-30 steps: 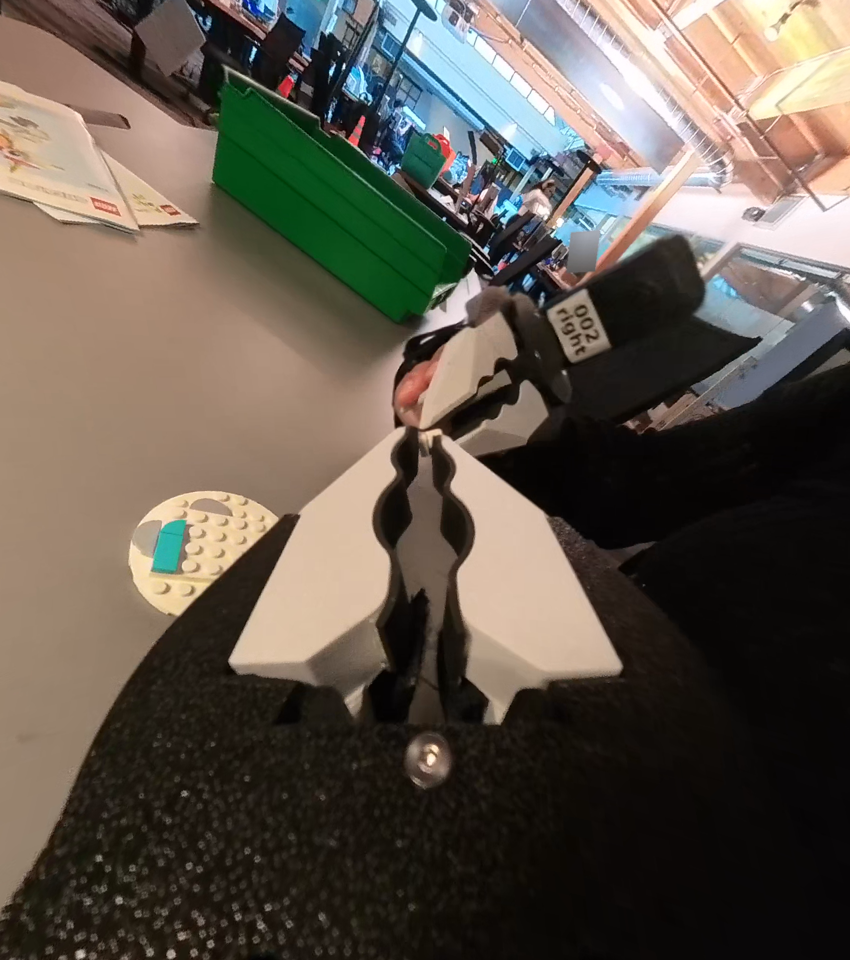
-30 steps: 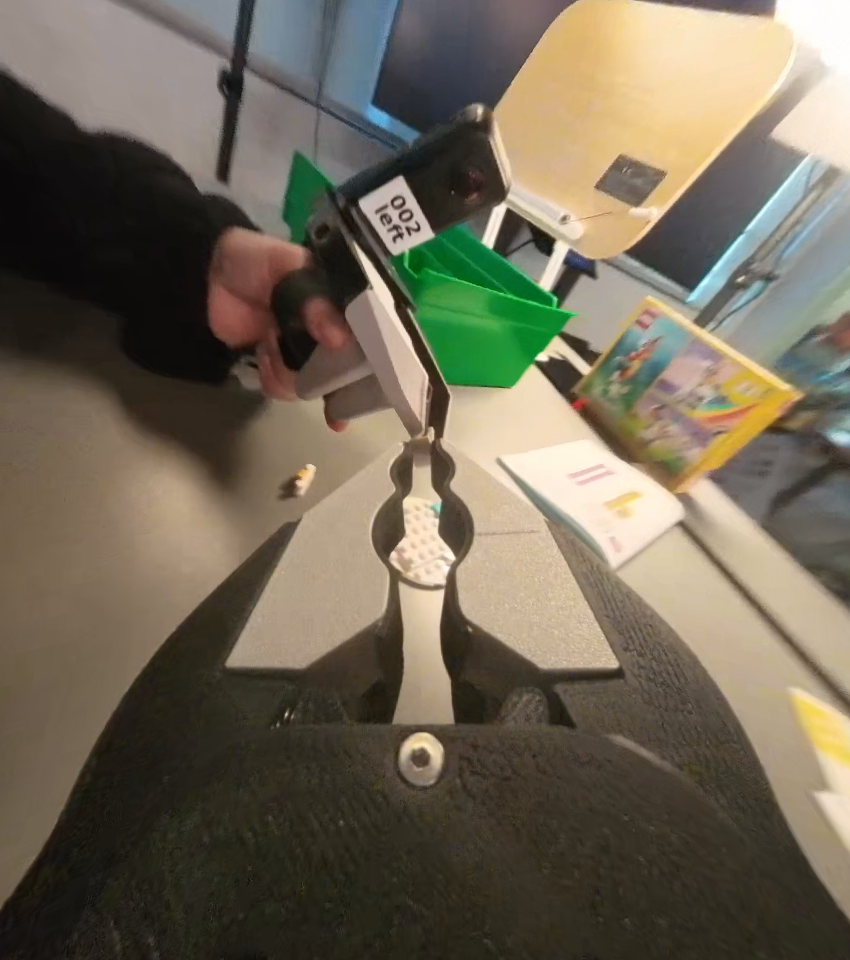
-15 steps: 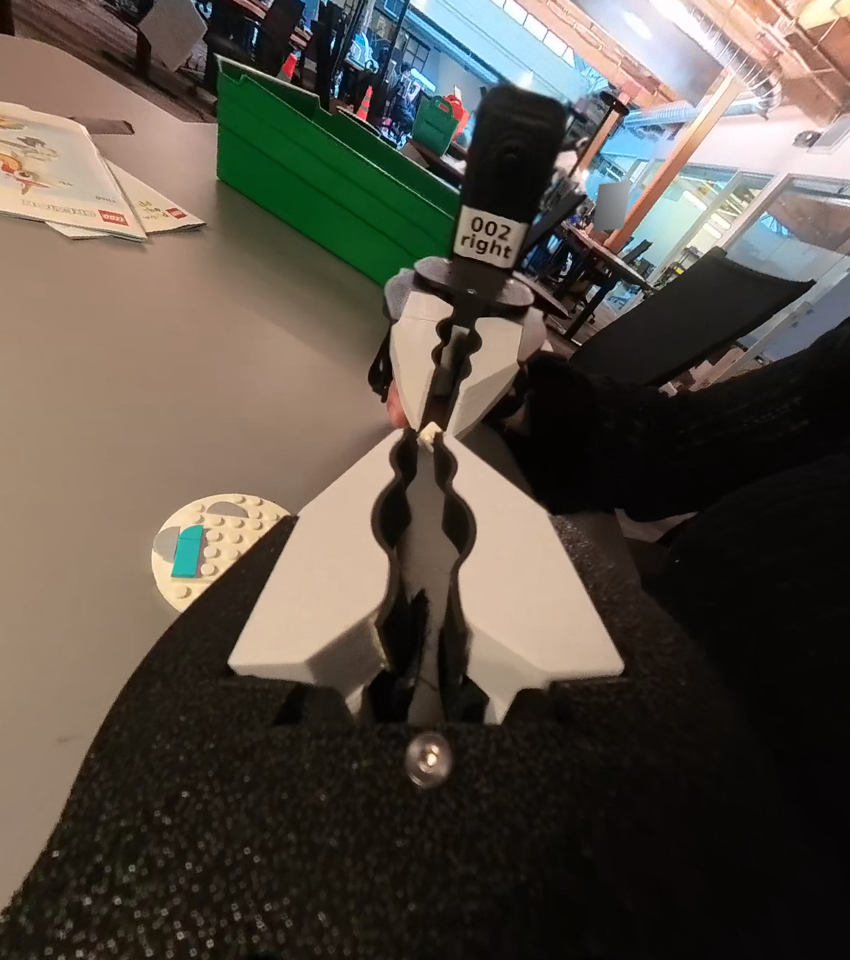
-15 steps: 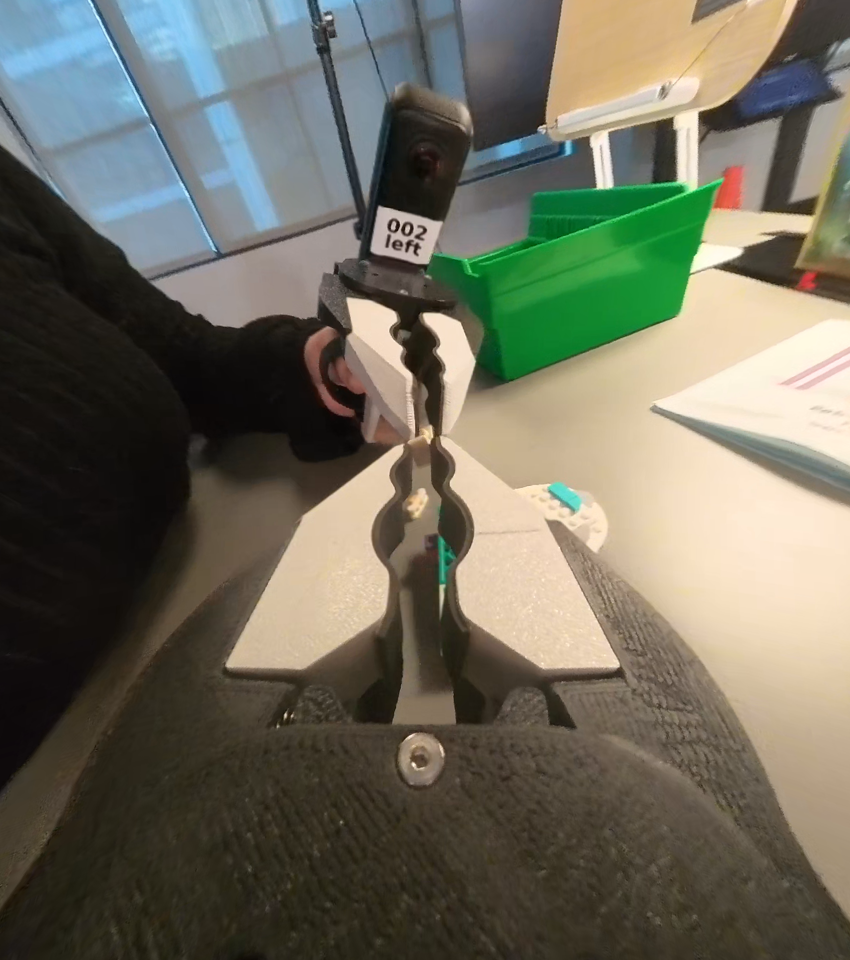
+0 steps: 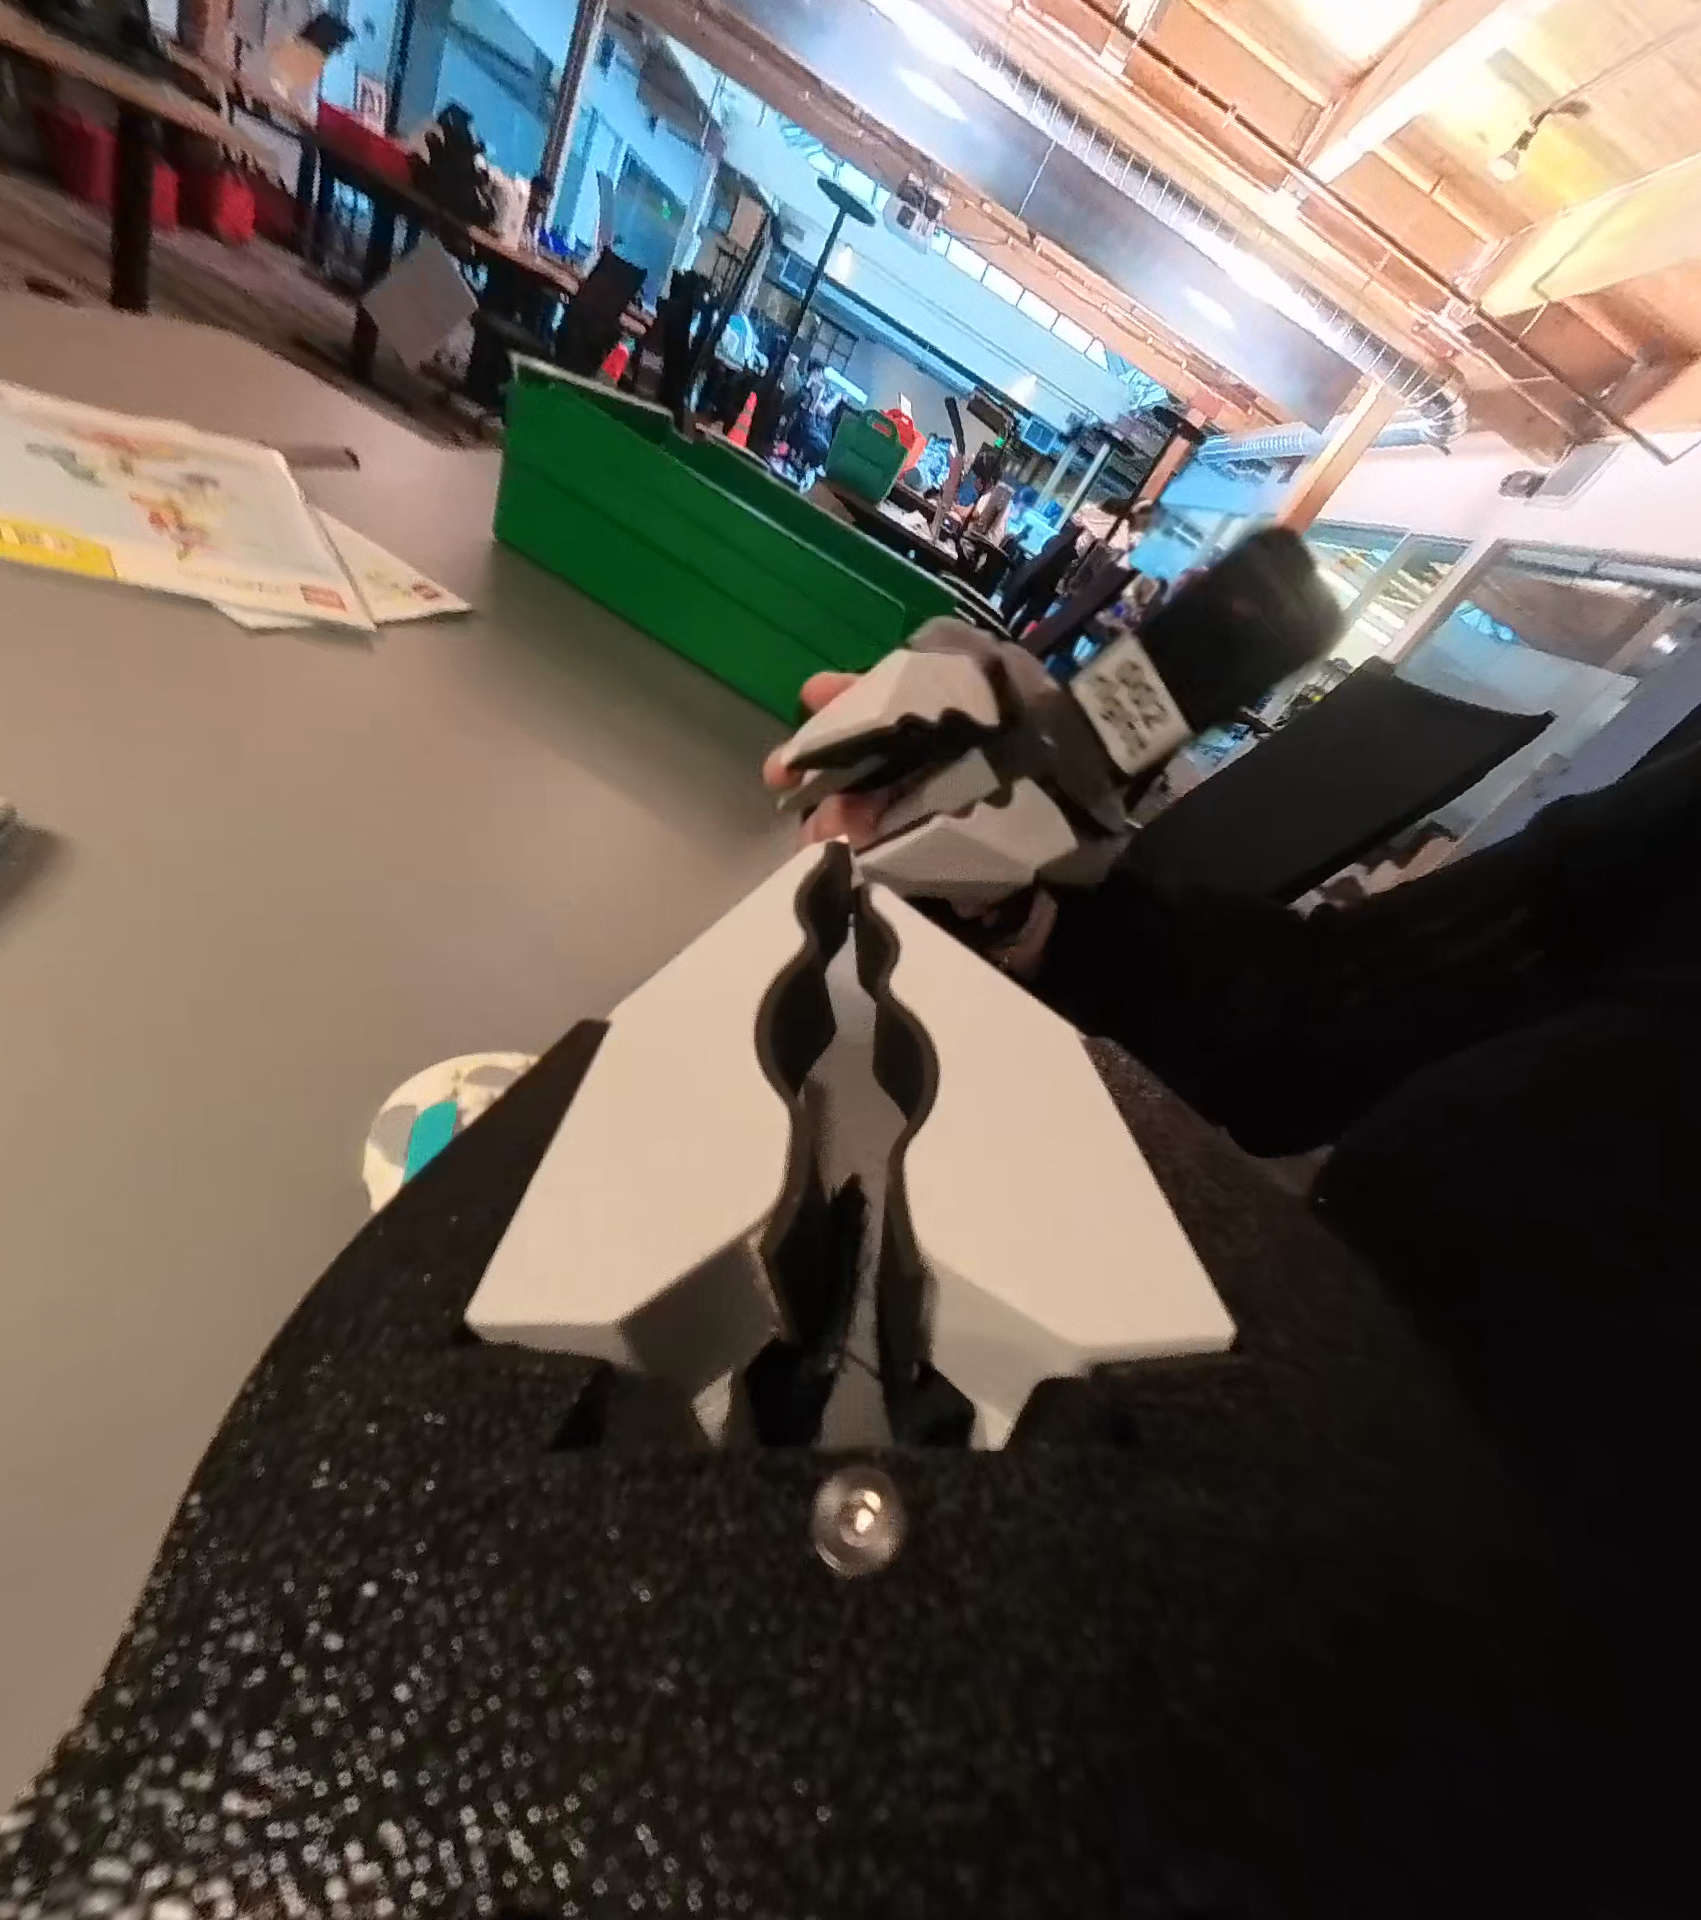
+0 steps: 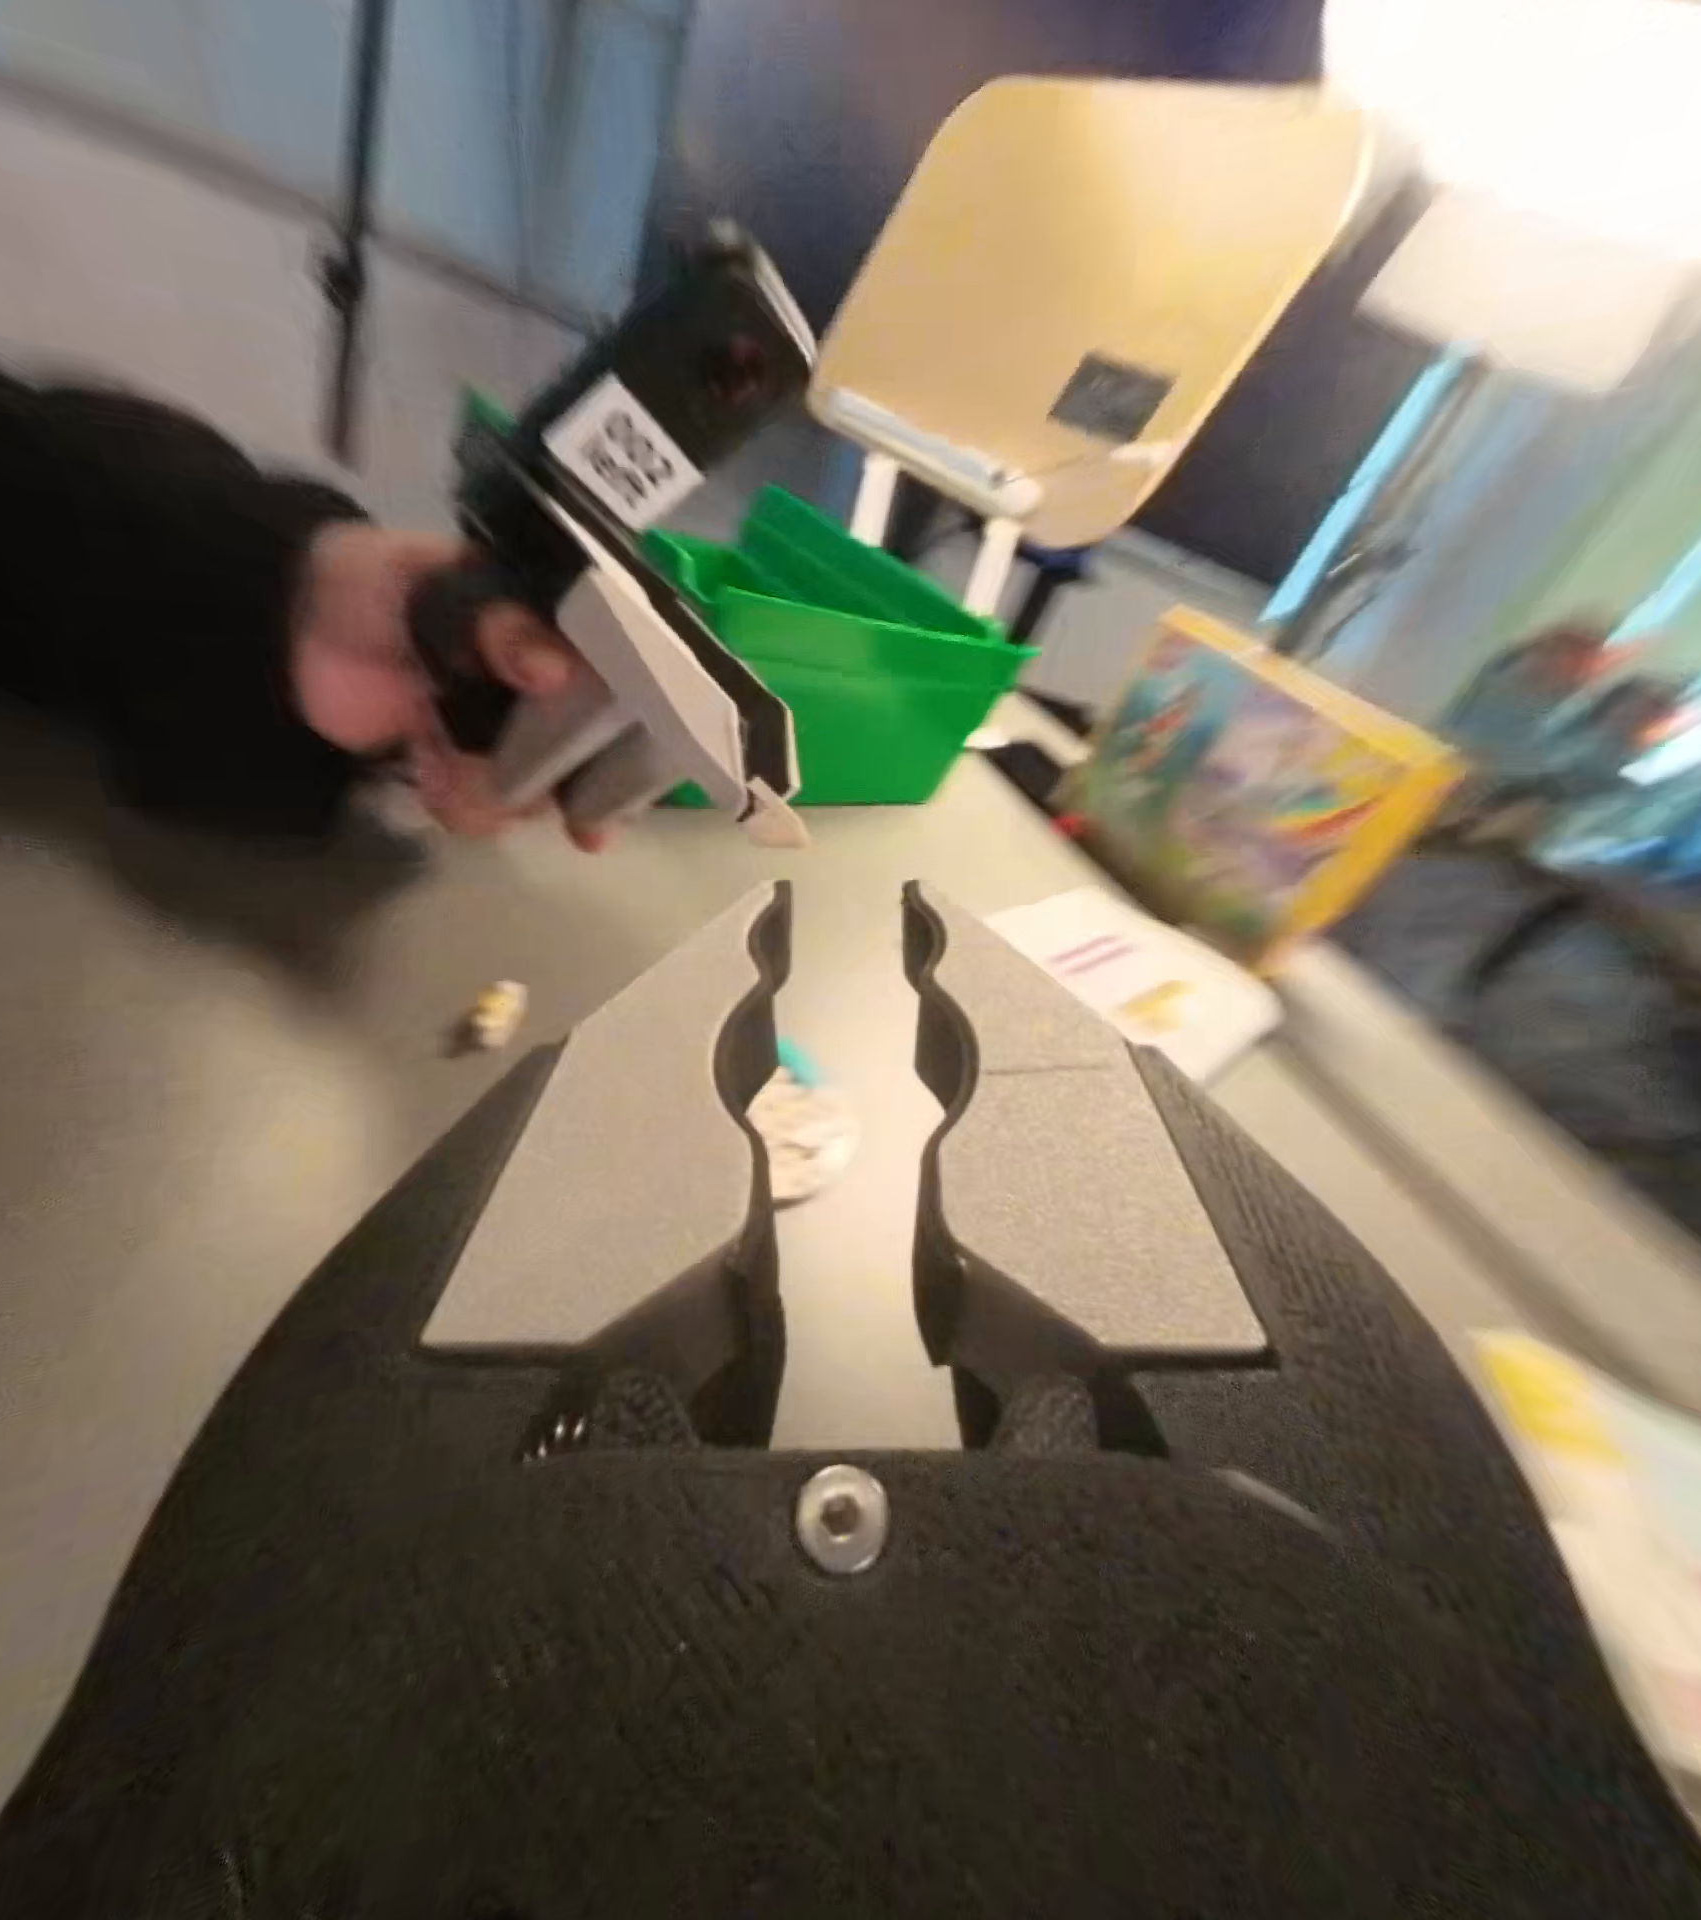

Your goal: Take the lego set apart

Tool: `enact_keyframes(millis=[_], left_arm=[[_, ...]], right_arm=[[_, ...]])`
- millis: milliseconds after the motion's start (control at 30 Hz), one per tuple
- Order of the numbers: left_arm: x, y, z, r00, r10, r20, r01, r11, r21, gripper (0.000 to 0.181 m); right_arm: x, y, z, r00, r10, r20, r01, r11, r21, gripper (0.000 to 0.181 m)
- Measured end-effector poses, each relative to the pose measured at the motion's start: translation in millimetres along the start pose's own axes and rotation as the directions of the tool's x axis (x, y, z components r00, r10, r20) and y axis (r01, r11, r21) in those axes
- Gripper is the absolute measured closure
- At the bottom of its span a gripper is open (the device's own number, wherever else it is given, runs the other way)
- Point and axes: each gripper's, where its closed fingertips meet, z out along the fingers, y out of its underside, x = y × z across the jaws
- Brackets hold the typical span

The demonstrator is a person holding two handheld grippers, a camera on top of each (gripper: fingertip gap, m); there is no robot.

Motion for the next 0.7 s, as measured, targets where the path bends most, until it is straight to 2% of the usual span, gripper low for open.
enact_keyframes(millis=[67,100,167,233,333,467,567,700], left_arm=[[5.1,-5.4,0.7,0.991,0.127,0.031,-0.128,0.991,0.039,0.181],[9.1,-8.4,1.1,0.981,0.19,0.043,-0.192,0.98,0.057,0.181],[17.1,-12.5,2.1,0.963,0.265,0.05,-0.268,0.96,0.078,0.181],[21.5,-17.5,2.3,0.976,0.217,0.023,-0.219,0.969,0.116,0.181],[19.8,-20.8,0.6,0.994,0.108,-0.018,-0.104,0.983,0.151,0.181],[28.7,-29.7,-2.5,0.99,-0.038,-0.133,0.066,0.975,0.211,0.18],[43.3,-41.9,-5.3,0.968,-0.107,-0.228,0.166,0.952,0.257,0.179],[67.3,-57.9,-9.1,0.941,-0.109,-0.321,0.21,0.931,0.3,0.179]], right_arm=[[-0.9,-13.9,-0.7,0.962,-0.242,-0.127,0.244,0.97,0.002,0.159],[-4.6,-17.5,-0.7,0.934,-0.326,-0.148,0.328,0.945,-0.008,0.158],[-9.2,-21.7,-0.9,0.882,-0.437,-0.175,0.439,0.898,-0.027,0.156],[-9.9,-23.0,-0.5,0.863,-0.47,-0.187,0.472,0.881,-0.037,0.157],[-9.6,-25.9,0.1,0.863,-0.467,-0.191,0.471,0.882,-0.029,0.157],[-10.2,-36.0,-0.4,0.881,-0.425,-0.207,0.435,0.901,0.004,0.161],[-7.3,-58.0,-2.4,0.917,-0.316,-0.243,0.343,0.936,0.078,0.165],[-6.7,-91.6,-5.3,0.958,-0.151,-0.245,0.204,0.957,0.205,0.167]])
